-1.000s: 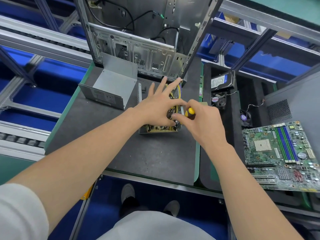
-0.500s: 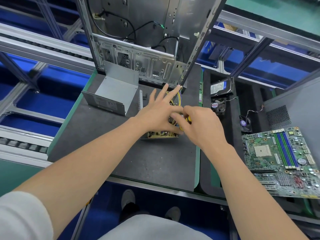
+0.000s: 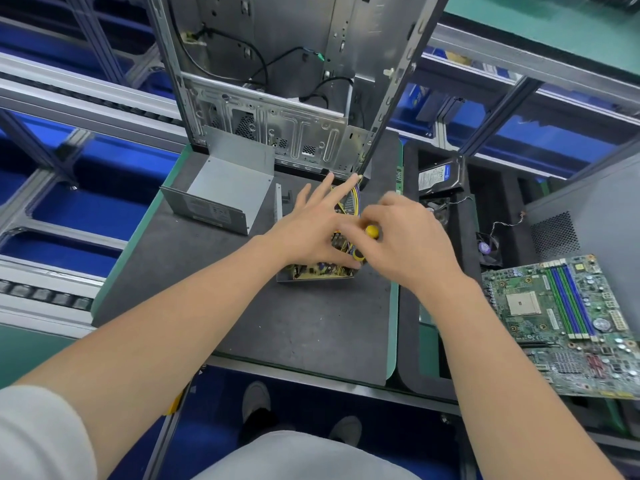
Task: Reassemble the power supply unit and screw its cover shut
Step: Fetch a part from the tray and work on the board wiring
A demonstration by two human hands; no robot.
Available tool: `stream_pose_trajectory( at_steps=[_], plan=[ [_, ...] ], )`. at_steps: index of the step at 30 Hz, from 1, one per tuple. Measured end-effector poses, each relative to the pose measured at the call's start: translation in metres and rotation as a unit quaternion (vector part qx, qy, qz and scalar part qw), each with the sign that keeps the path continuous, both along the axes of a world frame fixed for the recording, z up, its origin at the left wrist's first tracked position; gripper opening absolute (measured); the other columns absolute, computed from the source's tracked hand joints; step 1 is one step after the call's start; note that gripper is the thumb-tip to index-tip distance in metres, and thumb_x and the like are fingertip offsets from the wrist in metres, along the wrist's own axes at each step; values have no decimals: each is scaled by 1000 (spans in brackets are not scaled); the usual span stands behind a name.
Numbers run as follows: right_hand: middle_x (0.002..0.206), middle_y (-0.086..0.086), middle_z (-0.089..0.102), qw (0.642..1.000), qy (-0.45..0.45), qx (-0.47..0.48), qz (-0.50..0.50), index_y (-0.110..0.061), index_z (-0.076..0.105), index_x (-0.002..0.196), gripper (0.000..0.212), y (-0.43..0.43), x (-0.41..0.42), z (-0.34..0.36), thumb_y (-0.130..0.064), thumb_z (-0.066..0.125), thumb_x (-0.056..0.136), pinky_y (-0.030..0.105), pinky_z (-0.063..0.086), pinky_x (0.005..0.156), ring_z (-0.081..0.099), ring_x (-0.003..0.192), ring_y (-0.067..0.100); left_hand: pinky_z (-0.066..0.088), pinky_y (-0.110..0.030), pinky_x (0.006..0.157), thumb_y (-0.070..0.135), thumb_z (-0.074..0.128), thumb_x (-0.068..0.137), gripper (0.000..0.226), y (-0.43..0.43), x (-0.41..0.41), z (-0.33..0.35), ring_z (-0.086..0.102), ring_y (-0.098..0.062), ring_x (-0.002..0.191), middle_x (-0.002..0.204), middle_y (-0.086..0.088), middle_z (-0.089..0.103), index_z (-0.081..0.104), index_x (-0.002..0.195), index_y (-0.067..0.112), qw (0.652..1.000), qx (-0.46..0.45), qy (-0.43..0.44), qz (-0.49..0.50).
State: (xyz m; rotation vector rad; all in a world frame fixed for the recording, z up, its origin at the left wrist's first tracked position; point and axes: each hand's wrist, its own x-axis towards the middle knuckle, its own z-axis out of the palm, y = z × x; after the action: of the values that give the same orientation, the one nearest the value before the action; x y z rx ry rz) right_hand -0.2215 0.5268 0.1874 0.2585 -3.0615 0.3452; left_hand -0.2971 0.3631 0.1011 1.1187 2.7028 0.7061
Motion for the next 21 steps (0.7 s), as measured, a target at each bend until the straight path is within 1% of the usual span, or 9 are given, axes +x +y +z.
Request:
stream_pose_trajectory(
  at_steps=[1,3,7,11,14,16,17,19,21],
  plan=[
    [92,-6,58,998,-18,-4,52,-29,69,92,22,4,0,3,-49,63,93,40,52,73,62,88,25,5,-69,122,72,73,77,31,0,1,1,-13,-38,157,172,4,-13,61,99,53,1000,-1,2,-1],
    [93,-7,59,992,-66,-3,108,-27,70,100,10,11,-1,6,-31,67,91,45,53,79,62,91,24,8,-70,121,72,74,77,33,-1,1,2,-12,-39,157,173,2,-12,47,83,53,1000,-6,2,-1],
    [67,-2,59,999,-42,0,-24,-18,64,81,31,5,-3,0,-46,72,90,34,40,63,54,75,27,7,-69,122,77,71,74,53,0,-1,0,-12,-38,157,172,4,-15,63,118,49,1000,-18,4,-5],
    [67,9,58,995,-38,1,-96,-10,60,75,46,-4,-5,-5,-53,67,91,37,40,64,57,79,37,5,-68,123,74,73,73,55,0,-1,0,-11,-38,158,172,5,-13,61,123,53,1000,-8,-1,-4],
    [90,0,62,998,-54,4,17,-23,71,95,32,2,0,3,-54,67,91,40,50,75,62,86,29,8,-70,121,73,67,78,38,0,-1,0,-12,-38,157,172,5,-15,58,107,51,1000,-18,4,-7],
    [106,-6,60,988,-101,1,120,-29,71,112,21,8,0,9,-32,71,91,44,53,82,64,95,25,8,-70,122,74,63,78,23,0,-1,0,-13,-38,157,172,4,-15,50,88,58,1000,-16,1,-8],
    [102,-6,60,985,-112,-7,134,-28,71,110,21,9,-1,8,-22,71,90,44,53,82,64,95,25,7,-68,122,73,65,78,21,-1,-1,1,-12,-37,158,172,4,-15,47,83,65,1000,-10,-5,-10],
    [83,-3,56,994,-79,-2,71,-23,69,99,9,6,-1,2,-28,71,92,42,50,76,63,90,29,6,-68,123,71,71,78,27,-1,-1,0,-12,-38,157,172,4,-14,48,94,73,1000,-4,-7,-14],
    [71,4,55,998,-46,-5,-40,-19,57,85,27,-1,1,-8,-44,68,92,40,45,64,59,81,35,8,-69,122,70,73,78,44,-1,-2,-2,-11,-38,157,172,4,-14,57,118,61,1000,-9,3,-12]
  ],
)
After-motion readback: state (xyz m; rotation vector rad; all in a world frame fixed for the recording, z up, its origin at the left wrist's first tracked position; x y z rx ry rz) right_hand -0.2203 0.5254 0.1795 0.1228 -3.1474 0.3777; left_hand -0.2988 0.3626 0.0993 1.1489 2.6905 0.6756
